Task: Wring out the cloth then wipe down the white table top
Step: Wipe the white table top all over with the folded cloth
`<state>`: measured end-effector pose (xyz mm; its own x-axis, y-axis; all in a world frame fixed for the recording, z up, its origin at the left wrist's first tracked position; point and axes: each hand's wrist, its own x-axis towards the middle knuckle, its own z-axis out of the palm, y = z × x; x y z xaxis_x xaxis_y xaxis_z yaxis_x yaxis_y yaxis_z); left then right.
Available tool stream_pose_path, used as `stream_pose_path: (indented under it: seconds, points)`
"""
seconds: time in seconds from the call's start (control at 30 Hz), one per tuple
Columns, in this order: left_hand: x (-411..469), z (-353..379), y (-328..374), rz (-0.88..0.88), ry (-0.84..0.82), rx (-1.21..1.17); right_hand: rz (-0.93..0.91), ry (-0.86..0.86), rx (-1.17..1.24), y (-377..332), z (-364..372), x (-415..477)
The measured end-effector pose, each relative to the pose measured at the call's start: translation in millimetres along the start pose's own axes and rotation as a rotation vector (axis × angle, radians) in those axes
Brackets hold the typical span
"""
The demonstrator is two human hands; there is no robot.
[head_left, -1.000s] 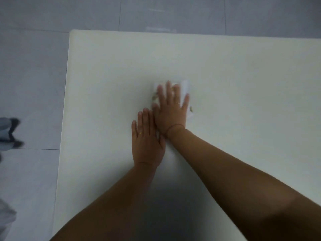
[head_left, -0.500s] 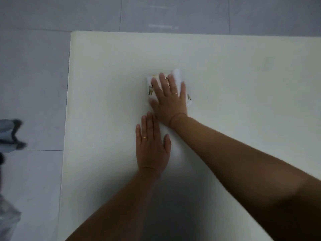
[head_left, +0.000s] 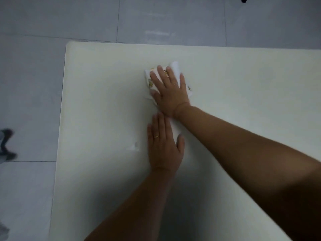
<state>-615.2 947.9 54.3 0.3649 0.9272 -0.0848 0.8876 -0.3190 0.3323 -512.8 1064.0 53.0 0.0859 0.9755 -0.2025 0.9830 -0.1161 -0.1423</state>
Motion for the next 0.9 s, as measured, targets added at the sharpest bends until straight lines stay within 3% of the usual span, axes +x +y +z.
stream_pose_path:
  seconds: [0.07,0.1,0.2,0.3,0.33,0.43,0.5,0.57,0.77,0.9]
  points:
    - [0,5,-2,-0.005,0.004,0.035,-0.106,-0.009,-0.042,39,-8,7]
    - [0,6,-2,-0.005,0.006,0.044,-0.061,-0.005,-0.05,60,-12,10]
    - [0,8,-1,-0.001,0.009,0.043,0.333,0.036,0.063,100,-20,24]
    - [-1,9,-1,-0.014,0.011,0.041,0.6,0.055,0.103,62,-15,48]
    - [-1,9,-2,-0.01,0.009,0.038,0.562,0.052,0.088,40,-11,54]
    - [0,8,-2,-0.002,-0.008,0.027,0.191,0.037,0.031,-6,-5,60]
    - [0,8,-2,-0.004,-0.002,0.02,0.022,0.019,0.015,7,-10,57]
    - [0,7,-2,-0.005,-0.003,0.031,-0.008,0.027,-0.015,43,-13,51]
    - [1,6,-1,0.002,-0.011,0.046,0.453,0.064,0.078,166,-32,22]
    - [1,8,-2,0.008,-0.001,0.063,0.643,0.054,0.15,139,-31,39]
